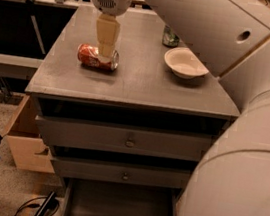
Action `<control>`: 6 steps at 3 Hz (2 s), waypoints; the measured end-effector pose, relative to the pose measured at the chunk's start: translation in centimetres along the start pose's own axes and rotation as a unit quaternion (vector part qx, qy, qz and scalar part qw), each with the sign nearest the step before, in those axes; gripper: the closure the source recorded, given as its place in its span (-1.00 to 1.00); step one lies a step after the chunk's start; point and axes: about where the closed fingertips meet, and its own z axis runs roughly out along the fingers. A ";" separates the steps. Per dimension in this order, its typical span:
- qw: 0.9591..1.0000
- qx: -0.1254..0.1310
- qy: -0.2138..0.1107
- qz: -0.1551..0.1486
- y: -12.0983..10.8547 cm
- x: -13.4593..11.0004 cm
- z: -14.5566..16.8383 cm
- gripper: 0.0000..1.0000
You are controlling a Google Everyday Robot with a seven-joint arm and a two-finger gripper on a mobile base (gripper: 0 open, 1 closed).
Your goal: Place coke can upright
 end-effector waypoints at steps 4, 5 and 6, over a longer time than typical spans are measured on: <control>0.997 -0.081 0.006 0.014 0.8 -4.9 10.3 -1.00; 0.995 -0.100 0.008 0.017 1.1 -5.7 12.0 -1.00; 0.993 -0.116 0.011 0.024 1.4 -6.4 13.3 -0.67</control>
Offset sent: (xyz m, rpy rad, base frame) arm 0.0378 0.0431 -0.0892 -0.0110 0.1659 -0.0333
